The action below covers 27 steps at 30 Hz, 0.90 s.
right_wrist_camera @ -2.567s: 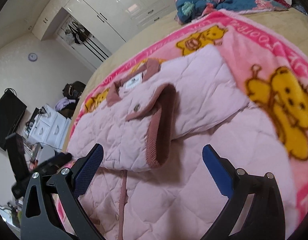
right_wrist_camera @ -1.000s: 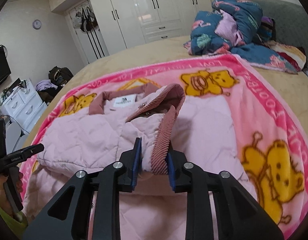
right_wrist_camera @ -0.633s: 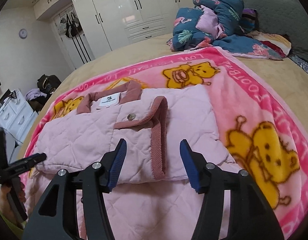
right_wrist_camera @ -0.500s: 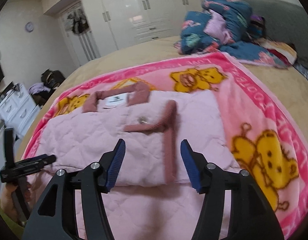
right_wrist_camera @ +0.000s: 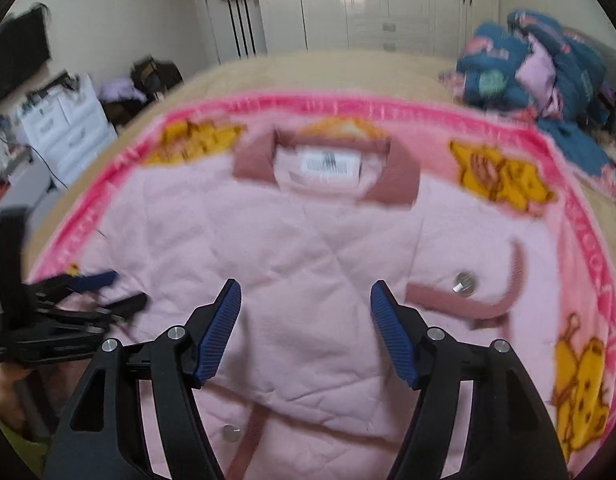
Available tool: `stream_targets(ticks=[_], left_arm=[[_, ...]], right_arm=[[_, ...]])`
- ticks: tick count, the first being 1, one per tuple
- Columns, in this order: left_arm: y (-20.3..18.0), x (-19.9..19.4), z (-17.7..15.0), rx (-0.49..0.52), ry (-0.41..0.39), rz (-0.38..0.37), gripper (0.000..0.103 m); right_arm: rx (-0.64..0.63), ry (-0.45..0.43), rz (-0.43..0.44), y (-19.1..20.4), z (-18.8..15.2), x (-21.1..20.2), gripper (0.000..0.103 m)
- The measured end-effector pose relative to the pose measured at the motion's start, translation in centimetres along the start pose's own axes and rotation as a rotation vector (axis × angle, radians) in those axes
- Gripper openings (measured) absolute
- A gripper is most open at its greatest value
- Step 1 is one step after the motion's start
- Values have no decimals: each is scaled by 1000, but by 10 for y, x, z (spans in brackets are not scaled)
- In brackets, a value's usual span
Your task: Fold large clothes
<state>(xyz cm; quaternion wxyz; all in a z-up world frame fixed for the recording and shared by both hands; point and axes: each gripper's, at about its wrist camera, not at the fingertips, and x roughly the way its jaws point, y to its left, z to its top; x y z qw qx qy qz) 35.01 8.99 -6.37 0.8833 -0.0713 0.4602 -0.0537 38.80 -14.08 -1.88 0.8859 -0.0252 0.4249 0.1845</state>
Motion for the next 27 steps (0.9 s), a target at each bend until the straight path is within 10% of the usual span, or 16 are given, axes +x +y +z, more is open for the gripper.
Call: stream_targets(ticks=[15, 27], left_arm=[[-1, -2, 1, 5, 4, -2, 73], [-20, -22, 6, 30, 2, -26, 94]], right_arm=[[64, 2, 11, -7, -20, 22, 69], [151, -84, 76, -20, -29, -30, 98]])
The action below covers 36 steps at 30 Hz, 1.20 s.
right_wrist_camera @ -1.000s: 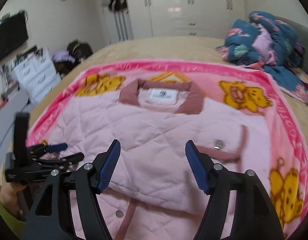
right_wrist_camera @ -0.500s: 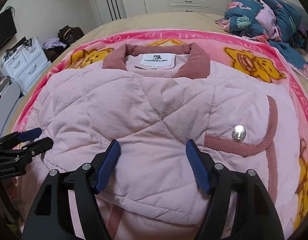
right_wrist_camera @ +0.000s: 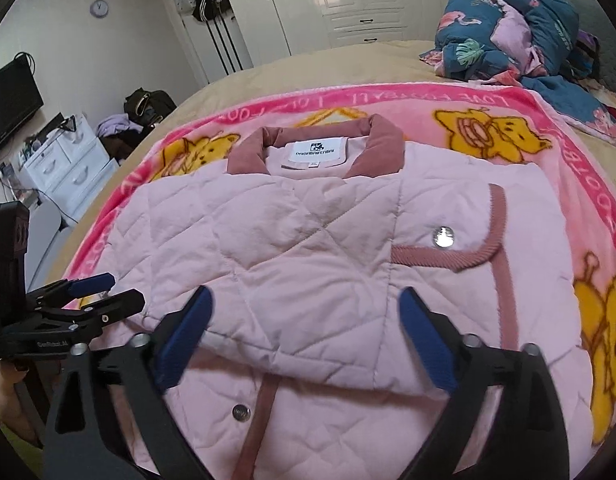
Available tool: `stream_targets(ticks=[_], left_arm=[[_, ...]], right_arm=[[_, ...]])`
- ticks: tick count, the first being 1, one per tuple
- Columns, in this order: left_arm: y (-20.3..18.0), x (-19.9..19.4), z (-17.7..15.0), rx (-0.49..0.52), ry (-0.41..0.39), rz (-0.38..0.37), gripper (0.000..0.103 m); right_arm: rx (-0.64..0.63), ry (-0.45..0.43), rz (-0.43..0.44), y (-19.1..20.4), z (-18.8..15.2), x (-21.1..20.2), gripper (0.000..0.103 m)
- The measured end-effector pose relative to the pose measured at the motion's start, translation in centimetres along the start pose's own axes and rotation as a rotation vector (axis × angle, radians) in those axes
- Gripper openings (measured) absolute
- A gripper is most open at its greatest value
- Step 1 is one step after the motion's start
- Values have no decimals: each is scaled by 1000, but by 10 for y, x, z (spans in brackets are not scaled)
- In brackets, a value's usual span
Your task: Fold large clothes
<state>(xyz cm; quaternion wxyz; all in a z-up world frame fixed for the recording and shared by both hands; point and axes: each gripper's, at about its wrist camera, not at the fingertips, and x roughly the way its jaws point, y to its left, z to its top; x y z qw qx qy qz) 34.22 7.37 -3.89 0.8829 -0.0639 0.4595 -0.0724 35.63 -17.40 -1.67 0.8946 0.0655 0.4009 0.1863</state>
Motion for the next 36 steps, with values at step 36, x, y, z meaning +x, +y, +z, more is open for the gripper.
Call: stream_targets(ticks=[36], left_arm=[[-19, -96, 10, 17, -147, -29, 94]], right_arm=[[11, -144, -26, 16, -3, -109, 98]])
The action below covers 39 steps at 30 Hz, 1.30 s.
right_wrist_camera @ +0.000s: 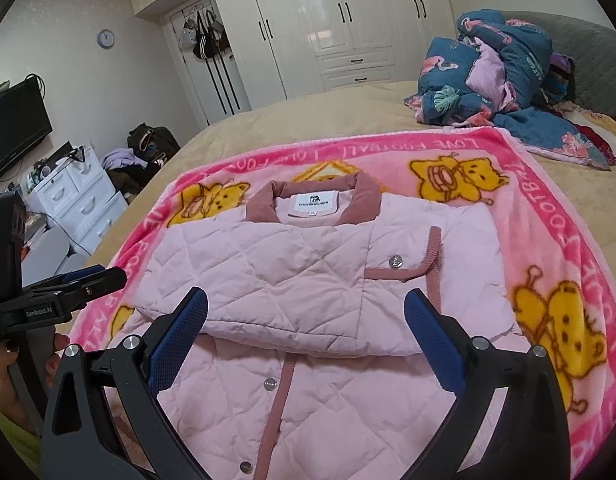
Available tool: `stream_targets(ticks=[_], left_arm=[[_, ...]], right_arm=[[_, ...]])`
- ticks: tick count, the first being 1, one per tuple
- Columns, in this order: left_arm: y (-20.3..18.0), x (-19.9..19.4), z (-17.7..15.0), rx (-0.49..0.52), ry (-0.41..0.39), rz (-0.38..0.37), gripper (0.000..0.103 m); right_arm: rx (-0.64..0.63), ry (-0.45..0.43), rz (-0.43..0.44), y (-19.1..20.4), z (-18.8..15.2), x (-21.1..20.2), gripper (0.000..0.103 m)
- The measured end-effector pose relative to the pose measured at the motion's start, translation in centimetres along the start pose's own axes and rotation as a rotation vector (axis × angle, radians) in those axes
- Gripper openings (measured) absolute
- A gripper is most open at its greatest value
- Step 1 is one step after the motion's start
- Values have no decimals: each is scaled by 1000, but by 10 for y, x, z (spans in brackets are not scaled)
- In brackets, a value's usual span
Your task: Fold large clothes
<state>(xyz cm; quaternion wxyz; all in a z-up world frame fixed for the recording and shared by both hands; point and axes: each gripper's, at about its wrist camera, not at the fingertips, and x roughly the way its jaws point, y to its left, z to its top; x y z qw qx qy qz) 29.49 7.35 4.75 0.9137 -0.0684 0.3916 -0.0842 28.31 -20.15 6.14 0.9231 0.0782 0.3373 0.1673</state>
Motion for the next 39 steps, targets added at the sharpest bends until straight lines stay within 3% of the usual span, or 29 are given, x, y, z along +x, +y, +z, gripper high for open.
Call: stream_targets(ticks=[14, 26, 39], left_arm=[[-17, -46, -1, 19, -83, -74, 94], [-38, -98, -22, 25, -161, -65, 94], [-63, -135, -54, 33, -168, -68, 94]], right_arm=[[17, -73, -10, 0, -5, -53, 98], [15, -114, 5, -2, -25, -107, 98], [36, -166, 36, -12, -44, -157, 99]])
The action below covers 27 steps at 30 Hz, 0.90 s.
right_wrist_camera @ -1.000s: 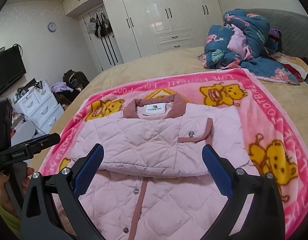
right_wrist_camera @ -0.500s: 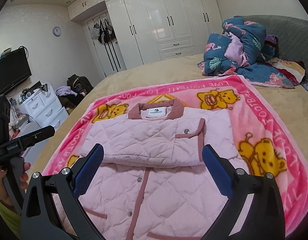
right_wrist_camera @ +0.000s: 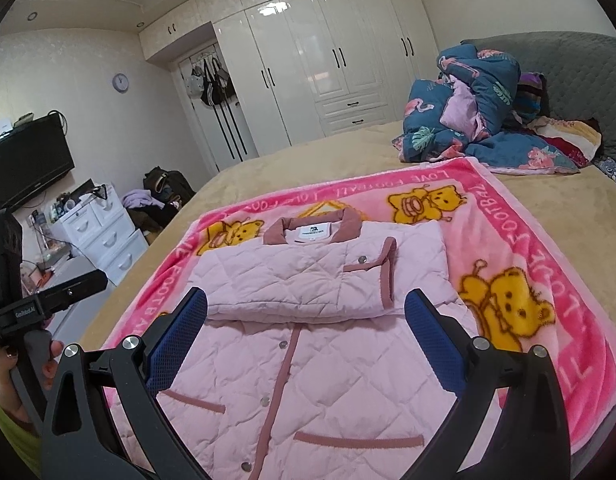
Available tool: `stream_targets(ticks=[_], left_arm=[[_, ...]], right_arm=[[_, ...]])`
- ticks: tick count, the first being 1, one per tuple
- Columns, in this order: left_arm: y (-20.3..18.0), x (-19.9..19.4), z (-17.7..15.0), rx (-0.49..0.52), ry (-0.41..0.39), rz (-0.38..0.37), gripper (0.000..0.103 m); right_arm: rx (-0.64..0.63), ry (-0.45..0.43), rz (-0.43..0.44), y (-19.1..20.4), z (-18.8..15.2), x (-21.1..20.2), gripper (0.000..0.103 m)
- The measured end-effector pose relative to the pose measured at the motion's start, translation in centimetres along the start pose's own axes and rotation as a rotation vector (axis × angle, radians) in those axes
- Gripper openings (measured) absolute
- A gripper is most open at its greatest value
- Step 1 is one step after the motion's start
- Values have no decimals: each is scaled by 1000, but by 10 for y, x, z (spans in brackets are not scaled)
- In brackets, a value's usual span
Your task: Fold large clothes
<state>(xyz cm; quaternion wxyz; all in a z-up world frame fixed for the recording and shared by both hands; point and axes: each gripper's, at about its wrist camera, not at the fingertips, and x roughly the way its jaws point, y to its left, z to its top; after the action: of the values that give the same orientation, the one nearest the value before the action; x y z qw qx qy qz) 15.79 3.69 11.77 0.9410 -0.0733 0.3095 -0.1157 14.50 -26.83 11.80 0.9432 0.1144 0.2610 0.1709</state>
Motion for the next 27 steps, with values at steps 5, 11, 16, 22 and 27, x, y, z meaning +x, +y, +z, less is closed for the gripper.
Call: stream_targets(ticks=[5, 11, 16, 22, 27], left_arm=[[-5, -13, -12, 7, 0, 21, 94], [-8, -25, -28, -1, 0, 45, 94], [-10, -30, -43, -24, 3, 57, 94], [-12, -33, -58, -36, 16, 64, 94], [-12, -34, -71, -38, 29, 75, 94]], right_arm=[[-2, -11, 19, 2, -5, -15, 99], [-15, -5, 43, 4, -17, -28, 99], [-24, 15, 59, 5, -30, -36, 99], [-30, 33, 72, 6, -43, -41, 99], [-40, 54, 71, 8, -56, -43, 99]])
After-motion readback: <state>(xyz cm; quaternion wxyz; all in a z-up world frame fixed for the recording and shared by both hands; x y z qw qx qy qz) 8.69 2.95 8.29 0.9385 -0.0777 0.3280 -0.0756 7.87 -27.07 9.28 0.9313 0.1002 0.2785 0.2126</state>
